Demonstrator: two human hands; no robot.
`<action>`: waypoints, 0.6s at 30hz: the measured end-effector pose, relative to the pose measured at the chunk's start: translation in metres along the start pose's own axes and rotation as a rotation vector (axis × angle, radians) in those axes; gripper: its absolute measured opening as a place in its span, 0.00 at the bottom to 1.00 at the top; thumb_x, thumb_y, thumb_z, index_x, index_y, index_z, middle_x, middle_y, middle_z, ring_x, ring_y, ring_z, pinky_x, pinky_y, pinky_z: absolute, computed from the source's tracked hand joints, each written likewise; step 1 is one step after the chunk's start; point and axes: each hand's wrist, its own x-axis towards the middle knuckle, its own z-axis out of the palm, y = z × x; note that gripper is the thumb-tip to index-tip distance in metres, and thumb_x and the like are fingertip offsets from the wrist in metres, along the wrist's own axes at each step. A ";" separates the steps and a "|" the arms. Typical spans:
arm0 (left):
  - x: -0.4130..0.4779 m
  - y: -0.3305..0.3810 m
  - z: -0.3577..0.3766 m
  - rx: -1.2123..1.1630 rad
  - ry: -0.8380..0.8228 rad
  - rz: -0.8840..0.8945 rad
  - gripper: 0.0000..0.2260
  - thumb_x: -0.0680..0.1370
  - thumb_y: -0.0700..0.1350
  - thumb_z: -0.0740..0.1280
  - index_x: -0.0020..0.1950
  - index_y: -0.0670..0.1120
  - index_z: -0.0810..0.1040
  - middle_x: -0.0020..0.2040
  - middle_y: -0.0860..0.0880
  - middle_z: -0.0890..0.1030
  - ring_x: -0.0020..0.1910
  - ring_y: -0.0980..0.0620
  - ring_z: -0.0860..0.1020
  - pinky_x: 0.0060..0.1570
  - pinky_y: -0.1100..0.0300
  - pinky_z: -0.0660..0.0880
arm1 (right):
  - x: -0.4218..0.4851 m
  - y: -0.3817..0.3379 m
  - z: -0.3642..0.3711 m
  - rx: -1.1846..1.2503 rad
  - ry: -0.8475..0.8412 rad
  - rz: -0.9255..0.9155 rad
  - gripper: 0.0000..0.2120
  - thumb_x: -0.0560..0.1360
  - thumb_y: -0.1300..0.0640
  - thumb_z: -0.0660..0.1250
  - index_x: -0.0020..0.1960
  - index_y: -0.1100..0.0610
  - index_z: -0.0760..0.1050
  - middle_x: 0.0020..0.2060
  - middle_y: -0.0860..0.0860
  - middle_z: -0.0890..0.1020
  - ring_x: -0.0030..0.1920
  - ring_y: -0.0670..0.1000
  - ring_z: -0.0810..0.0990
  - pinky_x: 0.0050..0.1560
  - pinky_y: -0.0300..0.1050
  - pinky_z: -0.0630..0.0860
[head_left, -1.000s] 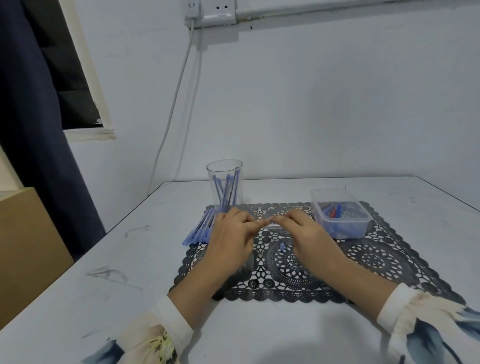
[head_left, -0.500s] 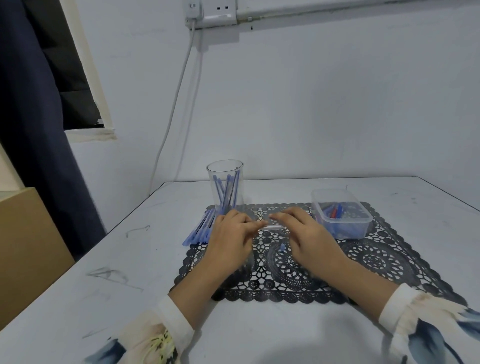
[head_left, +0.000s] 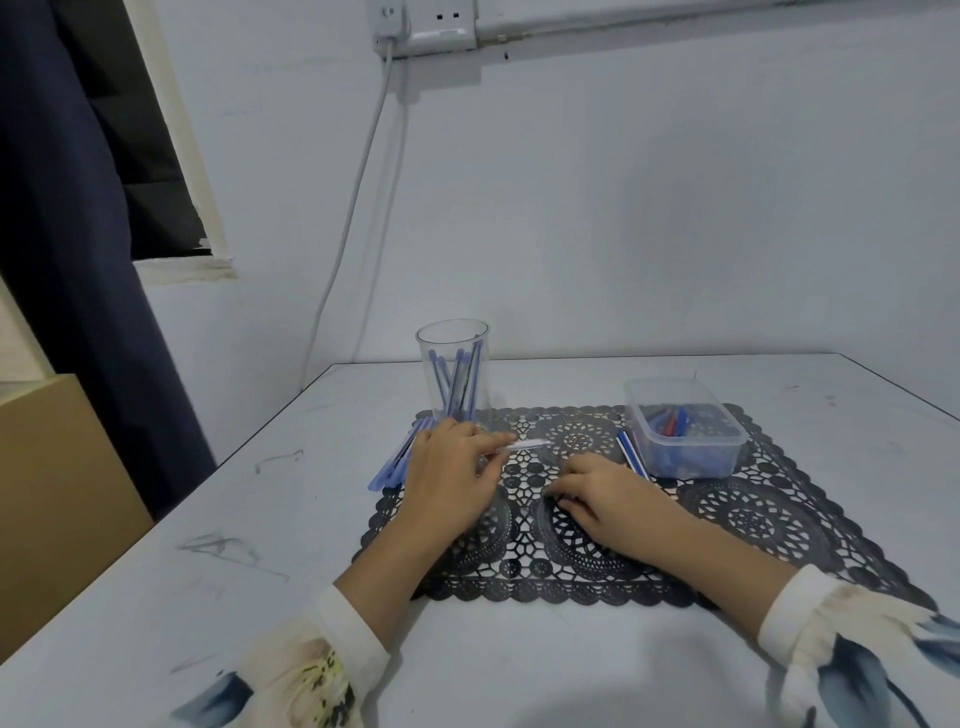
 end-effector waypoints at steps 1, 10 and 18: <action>0.000 0.000 0.000 0.001 -0.003 -0.001 0.12 0.78 0.53 0.63 0.61 0.59 0.77 0.48 0.56 0.79 0.50 0.56 0.70 0.54 0.58 0.64 | 0.001 0.001 0.000 0.004 -0.013 0.008 0.14 0.79 0.56 0.58 0.63 0.52 0.75 0.55 0.50 0.75 0.58 0.48 0.72 0.58 0.42 0.70; -0.001 0.000 0.001 0.014 -0.008 0.004 0.12 0.78 0.53 0.62 0.61 0.59 0.77 0.48 0.57 0.79 0.51 0.57 0.71 0.56 0.57 0.64 | 0.003 0.000 -0.002 0.112 0.102 0.121 0.11 0.76 0.60 0.63 0.57 0.56 0.80 0.51 0.51 0.80 0.51 0.48 0.77 0.57 0.40 0.71; -0.001 0.001 0.001 -0.004 -0.006 0.016 0.12 0.78 0.53 0.62 0.61 0.59 0.77 0.46 0.57 0.79 0.49 0.57 0.71 0.57 0.56 0.65 | 0.001 -0.006 -0.012 0.428 0.424 0.348 0.08 0.73 0.57 0.70 0.52 0.53 0.82 0.42 0.45 0.82 0.39 0.36 0.74 0.40 0.21 0.68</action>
